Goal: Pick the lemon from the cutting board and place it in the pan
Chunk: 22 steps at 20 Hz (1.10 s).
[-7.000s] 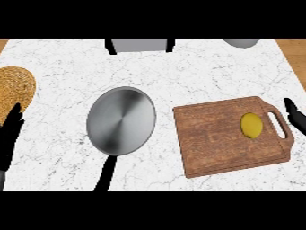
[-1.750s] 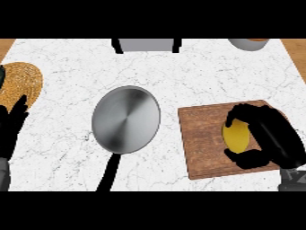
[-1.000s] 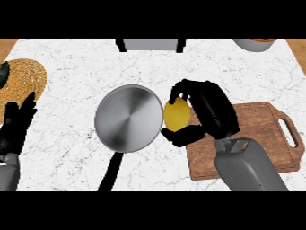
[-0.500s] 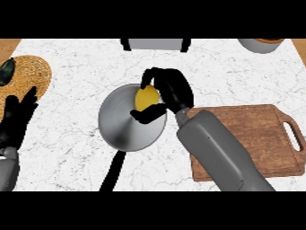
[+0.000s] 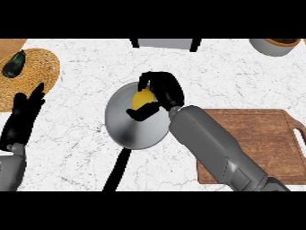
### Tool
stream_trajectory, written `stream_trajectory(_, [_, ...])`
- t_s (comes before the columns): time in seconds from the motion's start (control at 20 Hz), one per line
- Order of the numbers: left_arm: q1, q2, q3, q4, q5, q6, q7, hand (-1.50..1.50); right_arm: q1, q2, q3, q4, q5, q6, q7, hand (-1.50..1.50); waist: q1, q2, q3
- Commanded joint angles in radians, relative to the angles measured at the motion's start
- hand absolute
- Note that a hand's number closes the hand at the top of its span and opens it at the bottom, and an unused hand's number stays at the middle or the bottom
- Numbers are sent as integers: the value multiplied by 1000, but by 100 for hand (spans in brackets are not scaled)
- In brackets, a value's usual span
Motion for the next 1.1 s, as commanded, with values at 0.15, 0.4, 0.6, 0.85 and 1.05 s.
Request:
stream_trajectory(0.15, [-65,-22,-23,47,-15,0,-13,0,-16,1,60,85,-240,-3,-53,-150,47,17,1])
stream_trajectory(0.4, [-84,-26,-33,48,-25,3,1,0,-1,1,126,80,-340,-64,-99,-150,67,17,1])
stream_trajectory(0.6, [-85,-25,-33,57,-18,-12,-17,0,30,1,152,69,-417,-104,-177,-150,70,18,2])
stream_trajectory(0.85, [-84,-18,-19,44,-9,-10,-3,0,40,1,100,46,-520,-201,-316,-150,67,15,3])
stream_trajectory(1.05, [-50,-26,-23,43,-14,-4,-17,0,16,1,87,55,-609,-260,-354,-150,53,7,2])
